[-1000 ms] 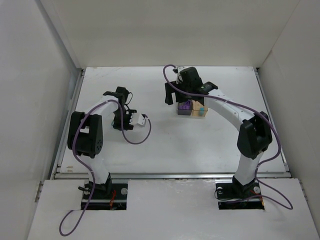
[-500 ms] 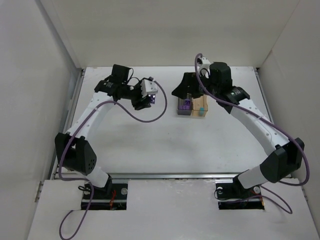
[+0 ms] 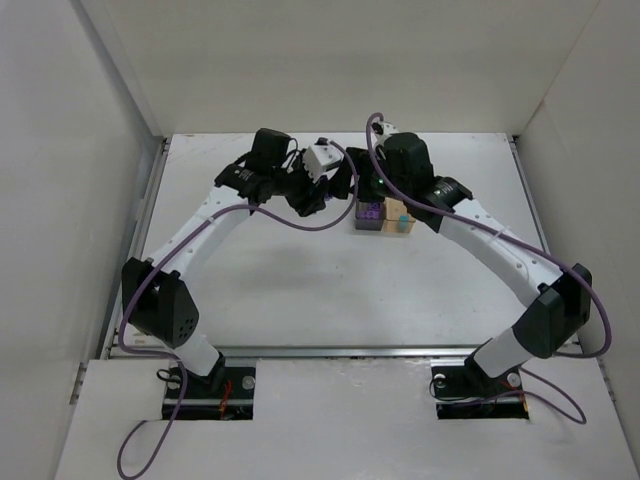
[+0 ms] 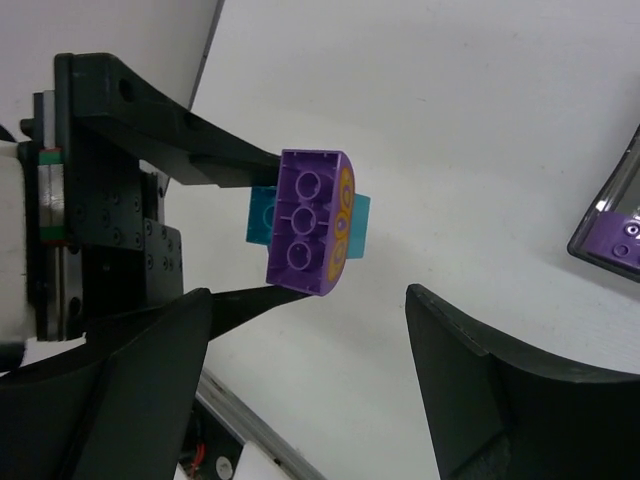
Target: Sort the legos into containers by color
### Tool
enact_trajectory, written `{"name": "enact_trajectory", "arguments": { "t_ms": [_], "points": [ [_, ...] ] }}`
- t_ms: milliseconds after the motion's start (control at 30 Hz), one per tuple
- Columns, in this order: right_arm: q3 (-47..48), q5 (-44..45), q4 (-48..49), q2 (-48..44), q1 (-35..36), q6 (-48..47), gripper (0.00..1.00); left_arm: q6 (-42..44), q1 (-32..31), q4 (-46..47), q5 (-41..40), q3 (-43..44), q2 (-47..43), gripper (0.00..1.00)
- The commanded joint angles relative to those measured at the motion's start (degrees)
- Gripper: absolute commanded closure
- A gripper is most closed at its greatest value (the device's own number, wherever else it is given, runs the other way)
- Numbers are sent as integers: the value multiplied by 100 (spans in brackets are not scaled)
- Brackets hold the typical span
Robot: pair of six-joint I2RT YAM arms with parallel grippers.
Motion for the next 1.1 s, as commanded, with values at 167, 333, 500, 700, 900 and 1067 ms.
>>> {"name": "enact_trajectory", "arguments": {
  "t_ms": [167,333,500,700,900,1067],
  "points": [
    [100,176,589,225,182,313,21,-288,-259,336,59,102,-235,100],
    [-93,-1076,1065,453,-107,428,22,-288,-259,336,374,-74,-438,100],
    [179,-1380,1065,691,-108,173,28,-463,-259,336,542,-13,-430,100],
    [48,-1099,1012,762,-108,296,52,-692,-259,389,806,172,-377,100],
    [-119,-861,1012,463,-108,173,93,-639,-259,389,366,110,-377,100],
    [-225,-1098,1012,401,-108,68,100,-429,-259,178,366,110,-324,48]
  ]
}}
